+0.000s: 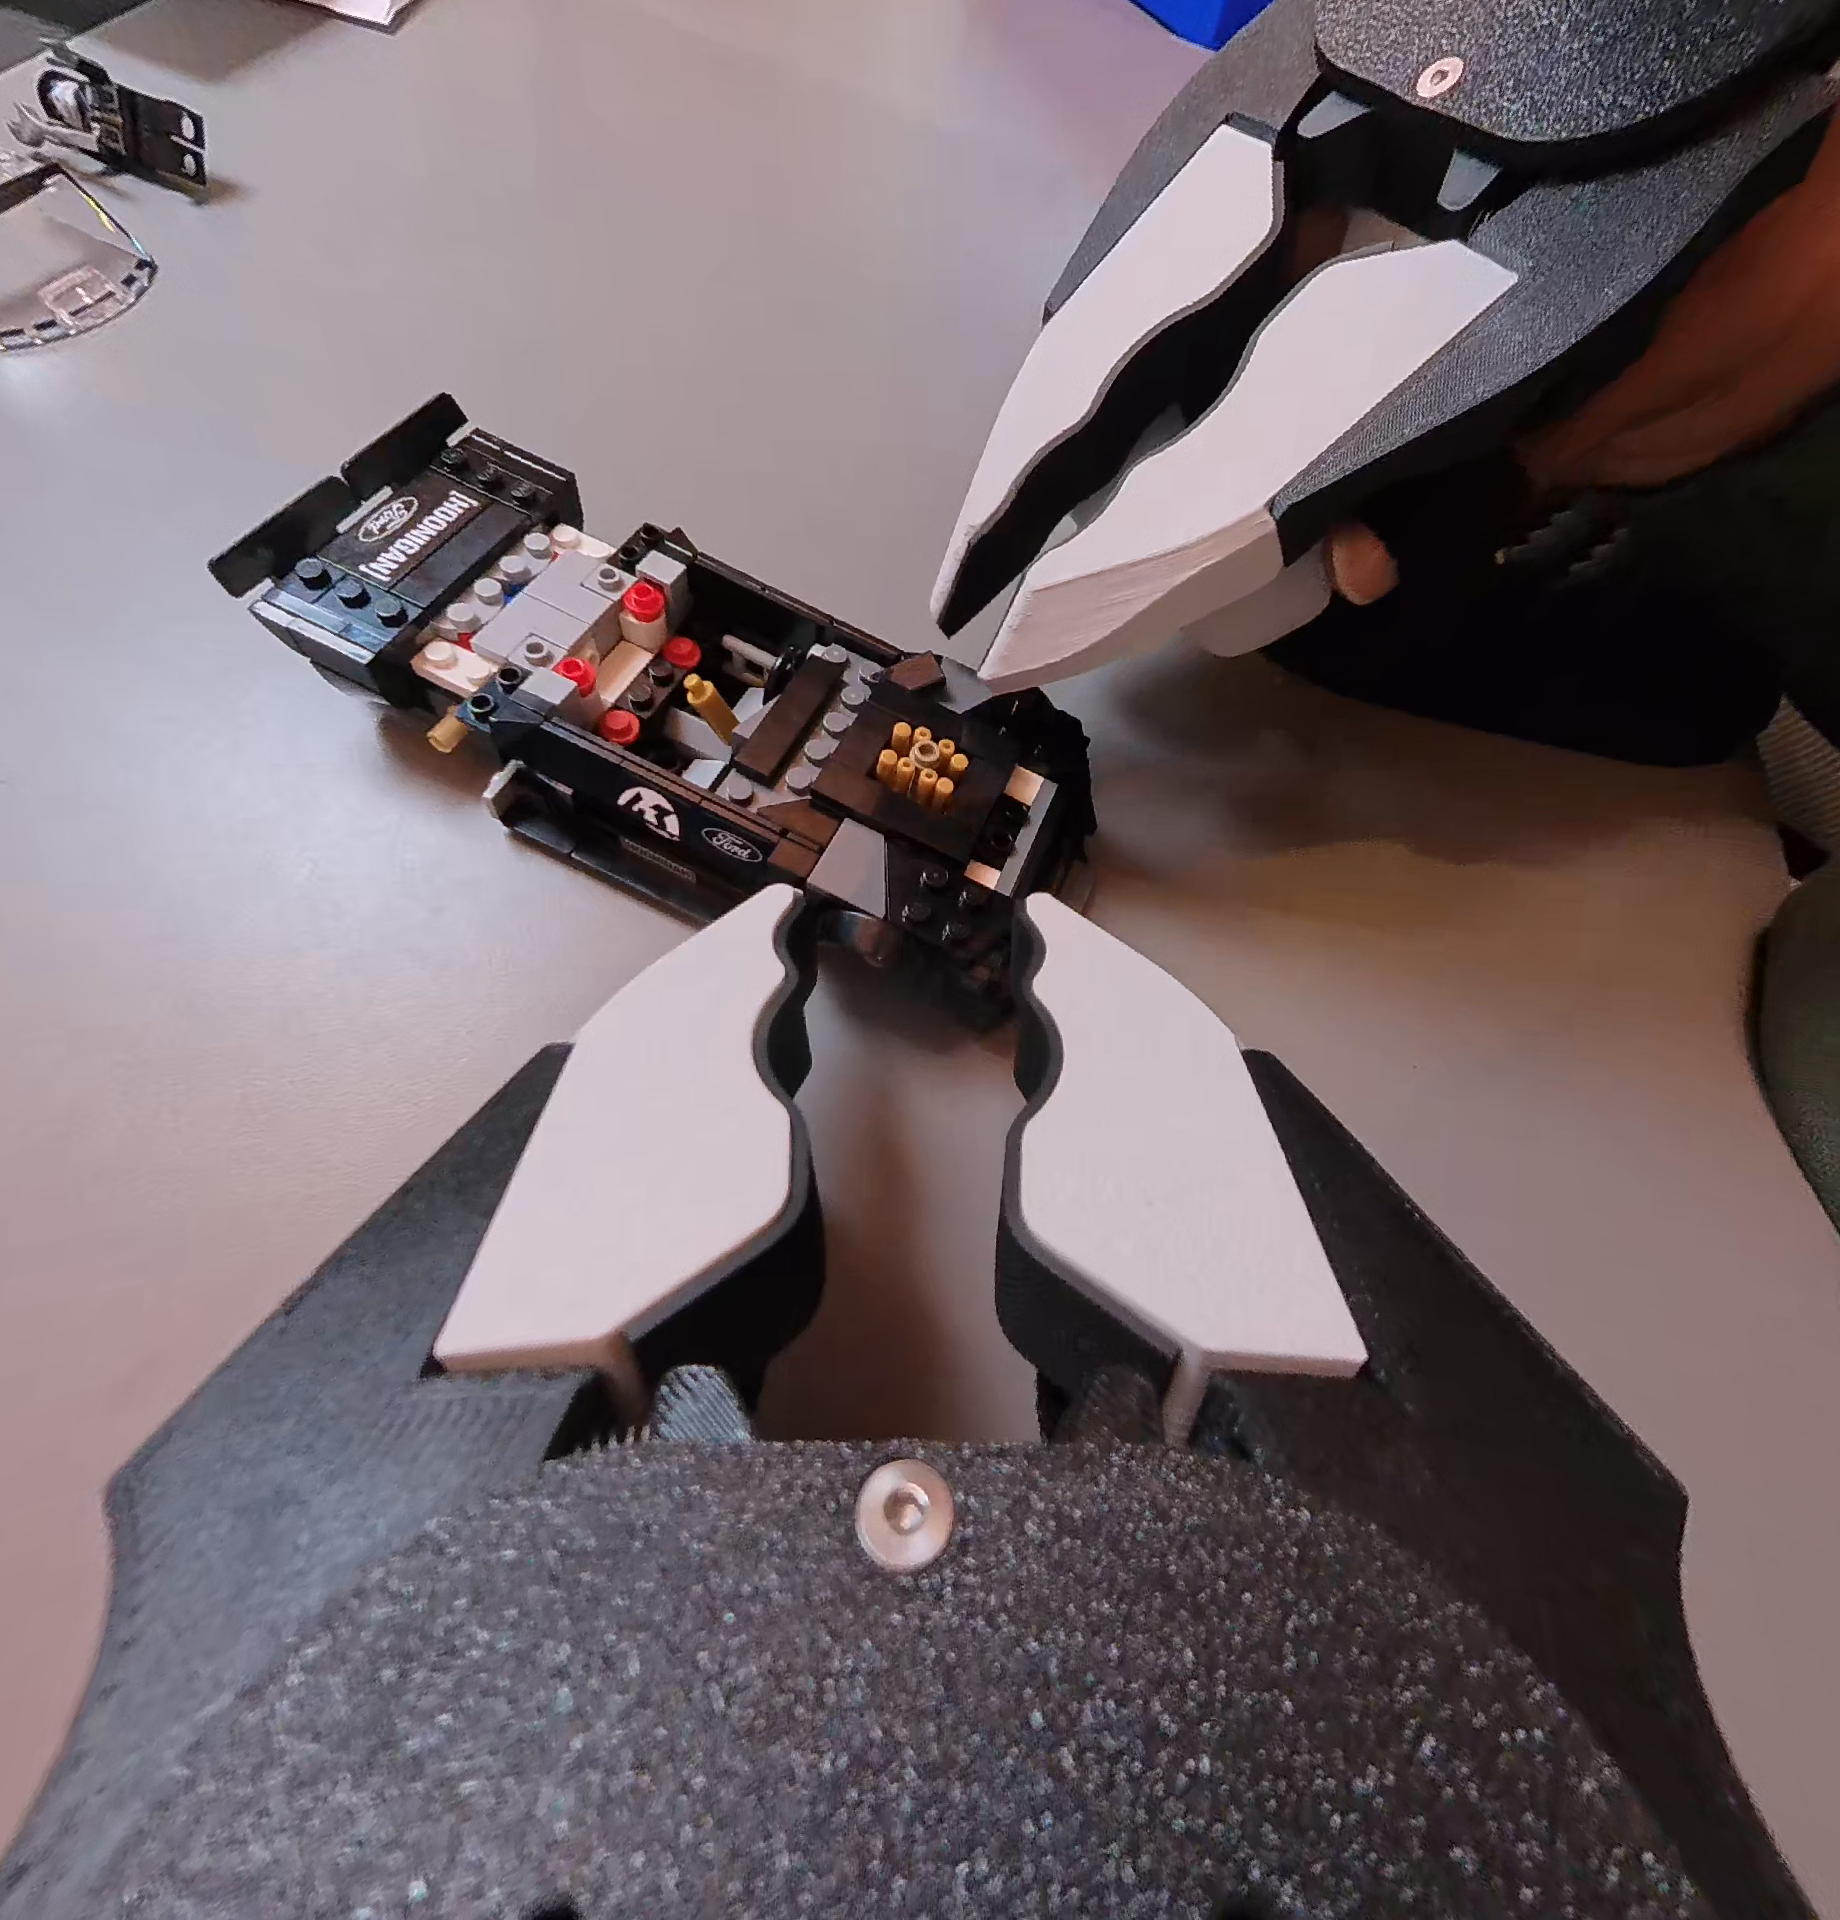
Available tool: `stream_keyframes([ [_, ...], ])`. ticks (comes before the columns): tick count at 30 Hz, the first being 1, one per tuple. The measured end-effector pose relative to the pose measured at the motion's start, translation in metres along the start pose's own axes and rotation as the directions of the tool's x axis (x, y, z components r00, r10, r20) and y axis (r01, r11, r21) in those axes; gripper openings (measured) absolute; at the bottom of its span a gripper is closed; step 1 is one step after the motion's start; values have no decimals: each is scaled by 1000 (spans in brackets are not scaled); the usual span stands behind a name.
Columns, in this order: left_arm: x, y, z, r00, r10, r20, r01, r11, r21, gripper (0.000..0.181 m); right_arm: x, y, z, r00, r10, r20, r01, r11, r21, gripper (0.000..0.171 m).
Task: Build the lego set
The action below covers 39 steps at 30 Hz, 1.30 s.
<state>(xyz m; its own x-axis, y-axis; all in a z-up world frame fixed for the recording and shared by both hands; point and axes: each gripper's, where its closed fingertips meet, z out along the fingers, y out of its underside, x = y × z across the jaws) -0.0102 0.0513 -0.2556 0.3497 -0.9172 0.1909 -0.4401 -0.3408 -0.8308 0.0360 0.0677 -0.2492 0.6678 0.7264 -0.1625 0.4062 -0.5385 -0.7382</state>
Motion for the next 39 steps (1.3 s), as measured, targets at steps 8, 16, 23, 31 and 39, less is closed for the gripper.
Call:
stream_keyframes([
  [8, 0, 1, 0, 1000, 3, -3, -3, 1000, -4, 35, -1, -2, 5, 999, 27, 26, -27, 1000, 13, 11],
  [16, 0, 1, 0, 1000, 6, -1, -6, 1000, -5, 35, -9, -5, 1, 994, 25, 104, -27, 999, 23, 8],
  [23, -1, 1, -1, 1000, 8, -2, -8, 1000, -6, 35, 0, -7, -1, 989, -106, 108, 105, 994, 15, 8],
  [31, -1, 2, -1, 1000, 12, 0, -12, 1000, -8, 35, -5, -6, 6, 948, -278, 158, 286, 958, -25, 0],
  [39, -1, 2, -2, 1000, 19, 3, -19, 1000, -9, 35, -3, -3, 8, 946, -278, 166, 292, 954, -66, 0],
])
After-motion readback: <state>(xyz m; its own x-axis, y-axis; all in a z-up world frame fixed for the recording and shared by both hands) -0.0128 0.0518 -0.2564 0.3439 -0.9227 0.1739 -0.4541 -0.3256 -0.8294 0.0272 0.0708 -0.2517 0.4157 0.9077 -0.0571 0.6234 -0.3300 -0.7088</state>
